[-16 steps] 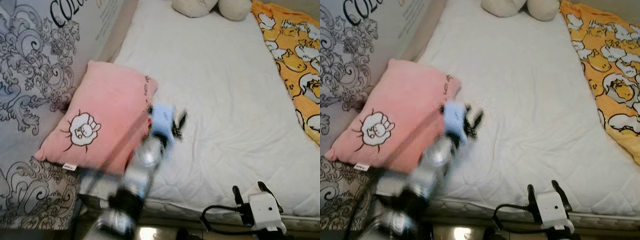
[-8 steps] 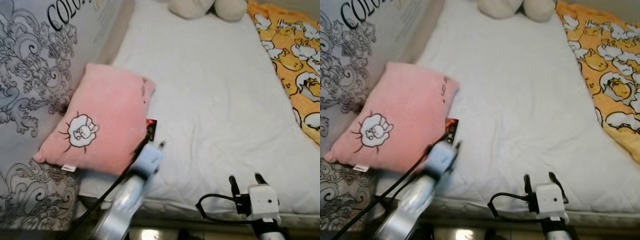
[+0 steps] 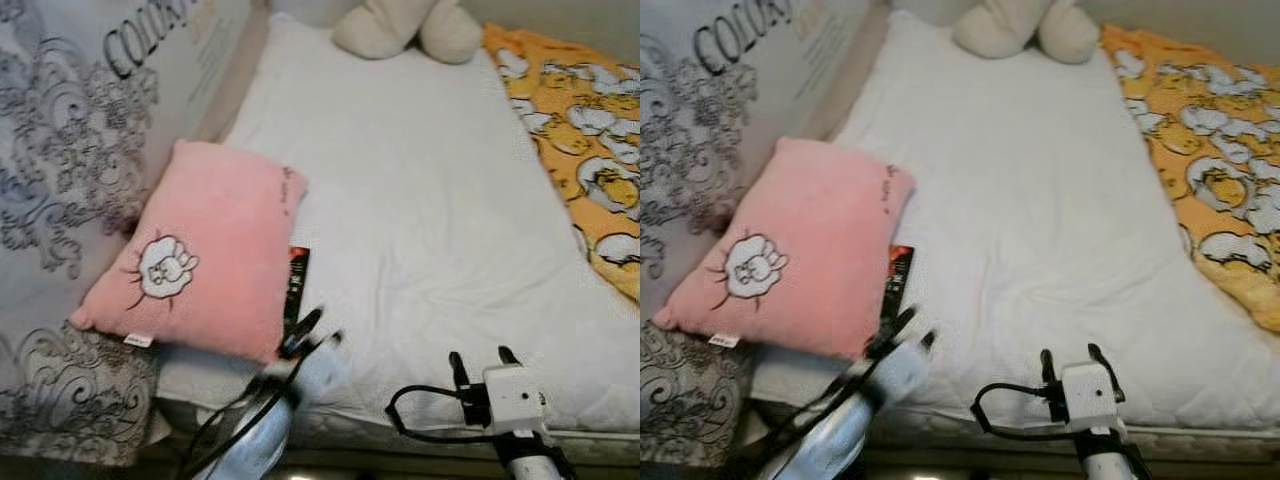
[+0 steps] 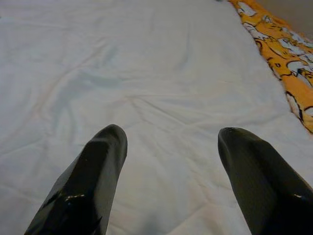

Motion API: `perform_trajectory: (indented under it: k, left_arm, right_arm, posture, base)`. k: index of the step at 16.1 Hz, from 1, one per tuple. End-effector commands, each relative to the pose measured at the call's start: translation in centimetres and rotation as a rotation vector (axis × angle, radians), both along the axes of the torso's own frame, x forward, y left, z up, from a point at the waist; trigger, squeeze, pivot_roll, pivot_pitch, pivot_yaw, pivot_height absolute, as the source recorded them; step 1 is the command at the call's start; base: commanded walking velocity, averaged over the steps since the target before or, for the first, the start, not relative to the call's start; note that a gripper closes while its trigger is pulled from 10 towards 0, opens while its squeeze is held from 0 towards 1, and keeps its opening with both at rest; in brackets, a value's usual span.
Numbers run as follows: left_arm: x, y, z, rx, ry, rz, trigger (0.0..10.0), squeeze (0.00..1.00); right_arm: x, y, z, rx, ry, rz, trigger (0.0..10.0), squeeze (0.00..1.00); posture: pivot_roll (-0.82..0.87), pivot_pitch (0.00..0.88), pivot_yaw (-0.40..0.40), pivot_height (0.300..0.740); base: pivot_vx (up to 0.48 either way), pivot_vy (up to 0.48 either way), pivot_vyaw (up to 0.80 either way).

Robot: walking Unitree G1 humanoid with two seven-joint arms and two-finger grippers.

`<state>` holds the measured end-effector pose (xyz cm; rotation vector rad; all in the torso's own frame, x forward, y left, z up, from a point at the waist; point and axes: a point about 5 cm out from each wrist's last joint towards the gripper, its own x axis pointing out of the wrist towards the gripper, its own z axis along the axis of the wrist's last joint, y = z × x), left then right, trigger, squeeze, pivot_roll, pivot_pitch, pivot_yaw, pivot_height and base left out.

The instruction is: Clean up the room

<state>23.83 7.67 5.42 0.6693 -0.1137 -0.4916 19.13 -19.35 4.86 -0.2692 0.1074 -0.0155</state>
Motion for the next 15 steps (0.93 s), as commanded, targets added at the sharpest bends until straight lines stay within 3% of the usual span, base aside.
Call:
perform_trajectory:
  k: [1,2,4,5,7,9,12,15]
  left_arm:
    - [0.1,-0.1,1.4,-0.053,-0.078,0.009,10.0,0.0]
    - [0.4,0.1,2.0,-0.122,-0.085,0.038,10.0,0.0]
    - [1.8,0.6,2.1,-0.267,0.023,0.133,10.0,0.0]
    - [3.4,1.5,2.2,-0.361,0.09,0.204,10.0,0.0]
    - [5.3,2.7,2.8,-0.357,0.08,0.224,10.0,0.0]
    - [6.5,3.5,3.5,-0.342,0.055,0.226,10.0,0.0]
    - [7.5,2.5,3.9,-0.338,0.078,0.175,10.0,0.0]
    - [8.2,2.4,3.7,-0.429,0.152,0.18,10.0,0.0]
  right_arm:
    - [0.0,-0.4,-0.4,0.029,0.021,-0.003,10.0,0.0]
    - [0.4,-0.1,-0.9,0.05,0.047,0.01,10.0,0.0]
    - [1.3,0.5,-1.1,0.065,0.034,0.025,10.0,0.0]
    - [2.5,1.2,-1.0,0.071,0.014,0.025,10.0,0.0]
    - [4.5,1.9,-0.8,0.091,-0.013,0.03,10.0,0.0]
    - [5.9,2.2,-0.8,0.086,-0.026,0.046,10.0,0.0]
    - [6.7,1.5,-0.4,0.121,-0.041,0.0,10.0,0.0]
    - [6.9,0.8,-0.2,0.166,-0.092,-0.068,10.0,0.0]
  posture:
    - [0.09,0.128,-0.075,0.74]
    - [0.11,0.111,-0.07,0.74]
    - [0.12,0.082,-0.061,0.74]
    - [0.15,0.012,-0.049,0.74]
    - [0.19,0.0,-0.042,0.74]
    - [0.2,0.0,-0.042,0.74]
    - [0.18,0.0,-0.025,0.74]
    - [0.15,0.0,0.016,0.74]
  base:
    - [0.0,0.0,0.0]
    - [0.0,0.0,0.0]
    - [0.0,0.0,0.0]
    - [0.0,0.0,0.0]
    - [0.0,0.0,0.8]
    - [0.0,0.0,0.0]
    - [0.0,0.0,-0.21]
    - [0.0,0.0,-0.6]
